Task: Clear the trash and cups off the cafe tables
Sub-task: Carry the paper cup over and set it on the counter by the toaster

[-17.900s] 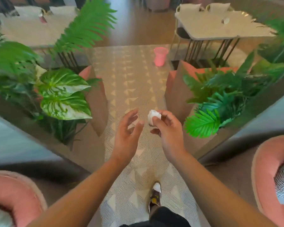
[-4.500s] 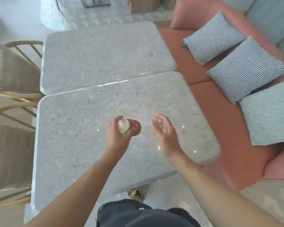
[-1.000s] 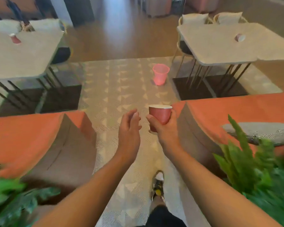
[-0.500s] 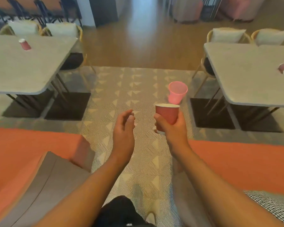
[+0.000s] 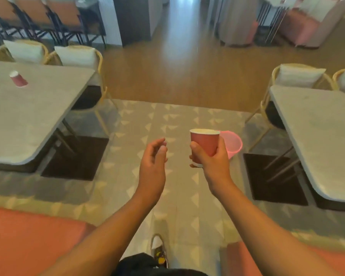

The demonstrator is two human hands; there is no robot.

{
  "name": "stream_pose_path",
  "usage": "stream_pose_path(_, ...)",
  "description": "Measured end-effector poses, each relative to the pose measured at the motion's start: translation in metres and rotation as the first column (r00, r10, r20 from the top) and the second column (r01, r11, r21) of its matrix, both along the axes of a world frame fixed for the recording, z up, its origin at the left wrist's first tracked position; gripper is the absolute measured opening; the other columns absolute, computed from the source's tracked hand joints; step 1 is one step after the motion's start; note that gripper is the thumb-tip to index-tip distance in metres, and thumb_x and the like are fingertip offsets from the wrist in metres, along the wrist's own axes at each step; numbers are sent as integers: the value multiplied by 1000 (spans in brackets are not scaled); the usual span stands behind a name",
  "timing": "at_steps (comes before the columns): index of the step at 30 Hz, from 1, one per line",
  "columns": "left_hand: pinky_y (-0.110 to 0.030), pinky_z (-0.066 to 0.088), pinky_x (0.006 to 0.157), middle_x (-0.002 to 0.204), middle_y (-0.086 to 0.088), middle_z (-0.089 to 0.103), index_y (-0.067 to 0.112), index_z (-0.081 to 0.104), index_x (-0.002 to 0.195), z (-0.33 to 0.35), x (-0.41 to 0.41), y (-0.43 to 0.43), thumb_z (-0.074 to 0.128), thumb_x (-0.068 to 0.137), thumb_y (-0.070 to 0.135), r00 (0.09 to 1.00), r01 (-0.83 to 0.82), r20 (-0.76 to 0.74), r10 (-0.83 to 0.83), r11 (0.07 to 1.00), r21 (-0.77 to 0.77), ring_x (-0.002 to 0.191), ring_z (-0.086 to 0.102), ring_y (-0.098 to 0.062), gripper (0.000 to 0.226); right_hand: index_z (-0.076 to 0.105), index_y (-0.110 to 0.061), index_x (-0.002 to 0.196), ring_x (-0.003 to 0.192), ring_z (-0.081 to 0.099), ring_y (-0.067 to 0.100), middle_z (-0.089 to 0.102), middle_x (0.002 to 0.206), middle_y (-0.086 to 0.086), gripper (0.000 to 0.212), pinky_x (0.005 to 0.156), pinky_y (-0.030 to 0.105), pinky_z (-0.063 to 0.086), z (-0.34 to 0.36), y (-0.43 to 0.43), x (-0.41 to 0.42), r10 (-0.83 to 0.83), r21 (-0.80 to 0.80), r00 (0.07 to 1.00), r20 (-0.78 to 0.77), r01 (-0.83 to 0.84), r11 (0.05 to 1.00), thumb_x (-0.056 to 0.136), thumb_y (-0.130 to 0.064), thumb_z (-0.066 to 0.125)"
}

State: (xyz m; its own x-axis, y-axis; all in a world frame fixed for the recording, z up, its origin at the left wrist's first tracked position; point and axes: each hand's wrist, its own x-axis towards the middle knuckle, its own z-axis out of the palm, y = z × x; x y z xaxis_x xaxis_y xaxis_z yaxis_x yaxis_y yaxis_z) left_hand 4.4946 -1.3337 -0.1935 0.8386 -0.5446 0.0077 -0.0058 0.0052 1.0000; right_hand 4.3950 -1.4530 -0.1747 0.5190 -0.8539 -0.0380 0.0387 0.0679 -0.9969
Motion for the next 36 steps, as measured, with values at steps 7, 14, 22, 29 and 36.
stream_pose_path(7,-26,56,98,121,24,69,42,62,125,21,129,-113,47,98,51,1000,8,7,-7,999,-34,117,64,5,33,59,-42,116,76,77,18,74,97,-16,54,61,28,61,13,-114,118,-25,-24,1000,13,26,999,72,-56,86)
stream_pose_path(14,-25,57,99,114,32,67,44,60,125,15,240,-248,45,100,51,1000,-6,22,6,1000,-17,115,66,3,31,59,-39,118,84,75,16,73,99,-16,58,66,28,61,0,-248,225,-37,-29,999,29,38,999,70,-57,85)
stream_pose_path(22,-26,58,97,119,23,69,46,64,120,29,351,-439,47,97,52,996,-82,37,84,996,-42,115,65,6,29,59,-51,114,85,74,6,72,99,-24,54,66,26,61,12,-444,344,44,-30,997,57,-43,999,68,-61,86)
stream_pose_path(29,-27,55,97,121,28,68,45,64,123,33,444,-565,49,93,58,994,-104,20,105,992,-74,118,65,5,36,60,-38,120,81,74,5,74,97,-19,59,67,28,61,24,-582,449,72,-34,995,72,-70,997,69,-58,85)
stream_pose_path(36,-32,56,103,124,21,69,43,63,126,19,585,-685,48,93,60,992,-121,21,123,988,-99,121,64,2,40,60,-40,118,88,73,5,74,99,-19,58,70,28,62,11,-699,591,88,-32,994,57,-86,996,69,-59,83)
